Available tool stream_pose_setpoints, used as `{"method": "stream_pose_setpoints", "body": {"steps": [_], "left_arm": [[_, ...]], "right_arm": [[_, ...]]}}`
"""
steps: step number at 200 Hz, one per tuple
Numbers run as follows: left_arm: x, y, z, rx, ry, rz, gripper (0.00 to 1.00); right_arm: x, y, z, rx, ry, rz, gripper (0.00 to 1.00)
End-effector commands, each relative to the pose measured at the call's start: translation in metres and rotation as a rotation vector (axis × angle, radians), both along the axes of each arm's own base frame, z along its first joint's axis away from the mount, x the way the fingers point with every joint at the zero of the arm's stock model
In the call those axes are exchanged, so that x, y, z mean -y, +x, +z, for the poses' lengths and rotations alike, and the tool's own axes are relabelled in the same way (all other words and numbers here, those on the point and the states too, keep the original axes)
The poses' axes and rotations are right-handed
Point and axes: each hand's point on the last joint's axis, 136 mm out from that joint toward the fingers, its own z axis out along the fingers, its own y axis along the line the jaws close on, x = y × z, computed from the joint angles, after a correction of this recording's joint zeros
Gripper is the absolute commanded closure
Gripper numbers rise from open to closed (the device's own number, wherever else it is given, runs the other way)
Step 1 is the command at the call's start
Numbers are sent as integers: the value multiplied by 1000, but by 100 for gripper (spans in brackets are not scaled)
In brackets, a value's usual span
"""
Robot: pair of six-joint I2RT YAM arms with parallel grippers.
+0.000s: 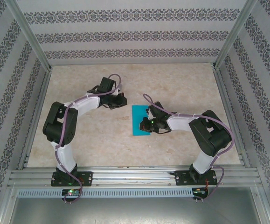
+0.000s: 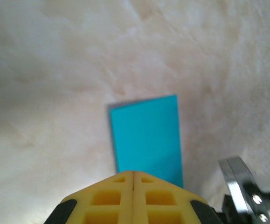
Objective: Fold a paper plane with a square sheet of paper (fold left side to right side)
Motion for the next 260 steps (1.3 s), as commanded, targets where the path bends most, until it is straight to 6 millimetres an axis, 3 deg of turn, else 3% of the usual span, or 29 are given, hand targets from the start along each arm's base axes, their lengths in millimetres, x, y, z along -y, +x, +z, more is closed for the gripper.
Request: {"method": "stream_pose_setpoints", "body": {"steps": [1, 21, 67, 131, 178, 209, 228, 260], "left_arm": [[23, -20, -16, -47, -16, -27, 100], [37, -24, -24, -67, -15, -53, 100], [48, -27, -47, -116, -5, -82, 100], [37, -40, -81, -186, 87, -83, 100], [27, -55, -97, -224, 140, -75, 100], [22, -63, -104, -243, 178, -66, 100], [21, -66, -106, -250, 188, -63, 100], [21, -68, -106, -253, 194, -65, 100]], "right_arm": [[27, -27, -42, -127, -140, -32, 100], [27, -27, -42, -127, -142, -29, 100], [29, -29, -43, -127, -150, -22, 100], [19, -23, -30, -101, -103, 7, 100], [2, 4, 25, 6, 29, 20, 79], [14, 16, 56, 63, 85, 0, 62], [33, 12, 56, 55, 68, -12, 55], [53, -6, 42, -30, 76, -22, 53]]}}
